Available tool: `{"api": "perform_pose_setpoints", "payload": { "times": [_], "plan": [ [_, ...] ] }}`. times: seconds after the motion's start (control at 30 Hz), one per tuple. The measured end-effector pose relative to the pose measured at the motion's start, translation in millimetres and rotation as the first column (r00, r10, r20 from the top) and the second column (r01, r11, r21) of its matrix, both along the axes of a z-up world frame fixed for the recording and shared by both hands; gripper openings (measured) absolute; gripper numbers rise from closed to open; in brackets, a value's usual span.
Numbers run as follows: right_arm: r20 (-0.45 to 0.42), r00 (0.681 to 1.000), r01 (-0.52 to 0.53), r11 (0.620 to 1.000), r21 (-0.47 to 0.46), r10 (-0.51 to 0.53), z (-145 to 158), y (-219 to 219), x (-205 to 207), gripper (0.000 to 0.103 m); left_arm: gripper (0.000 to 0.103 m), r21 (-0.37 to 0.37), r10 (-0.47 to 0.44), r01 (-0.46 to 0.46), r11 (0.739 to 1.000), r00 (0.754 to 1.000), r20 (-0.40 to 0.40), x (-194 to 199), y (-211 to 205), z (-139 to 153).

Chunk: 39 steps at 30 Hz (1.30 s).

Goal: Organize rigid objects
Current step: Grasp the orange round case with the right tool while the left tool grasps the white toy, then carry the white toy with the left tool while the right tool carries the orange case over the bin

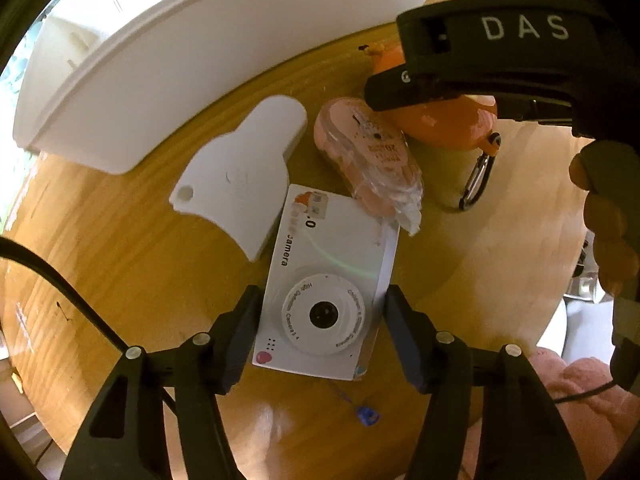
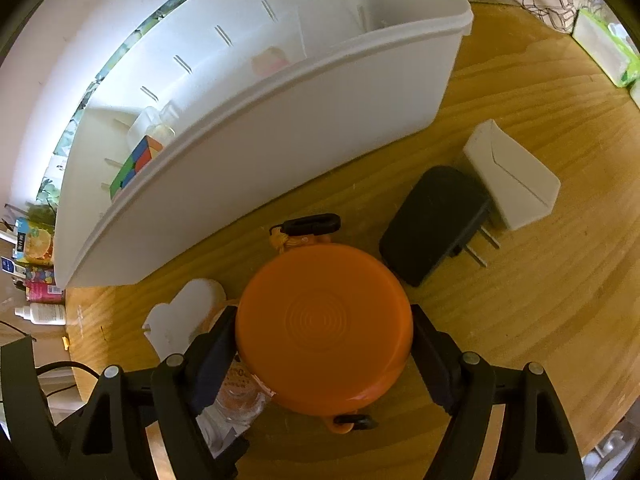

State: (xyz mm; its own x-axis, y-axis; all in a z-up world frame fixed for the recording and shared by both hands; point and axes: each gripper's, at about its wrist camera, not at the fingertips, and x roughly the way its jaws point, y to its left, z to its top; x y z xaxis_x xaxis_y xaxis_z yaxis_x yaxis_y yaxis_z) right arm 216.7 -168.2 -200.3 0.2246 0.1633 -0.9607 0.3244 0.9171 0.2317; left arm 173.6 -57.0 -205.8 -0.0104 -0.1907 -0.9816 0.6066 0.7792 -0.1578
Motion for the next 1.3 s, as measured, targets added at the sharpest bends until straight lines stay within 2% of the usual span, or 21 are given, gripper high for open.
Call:
{"api": "perform_pose_setpoints", "payload": {
  "times": [0.27,0.4,0.8,1.2,1.3],
  "plan": [
    [-0.022,1.000,-0.009,1.000,-0.007,0.009,3,11,-15,0.081,0.064,-0.007,0.011,-0.011,1.000,0.998,-0.054,-7,29,0],
    [-0.021,0.999,-0.026,1.000,-0.002,0.026,7,17,-22,0.081,0.064,-0.005,0.047,-0.048,0.999,0.995,-0.085,-9,40,-1],
    [-0.021,0.992,-0.127,0.992,0.021,0.127,17,48,-40,0.081,0.064,0.010,0.157,-0.157,0.988,0.981,-0.113,-20,63,2],
    [0.063,0.950,-0.309,0.951,0.023,0.307,54,75,-32,0.081,0.062,-0.011,0.254,-0.256,0.967,0.963,-0.087,-40,67,21],
    [0.091,0.934,-0.349,0.937,0.017,0.346,65,80,-28,0.081,0.061,-0.009,0.268,-0.270,0.963,0.961,-0.072,-27,83,35]
  ]
}}
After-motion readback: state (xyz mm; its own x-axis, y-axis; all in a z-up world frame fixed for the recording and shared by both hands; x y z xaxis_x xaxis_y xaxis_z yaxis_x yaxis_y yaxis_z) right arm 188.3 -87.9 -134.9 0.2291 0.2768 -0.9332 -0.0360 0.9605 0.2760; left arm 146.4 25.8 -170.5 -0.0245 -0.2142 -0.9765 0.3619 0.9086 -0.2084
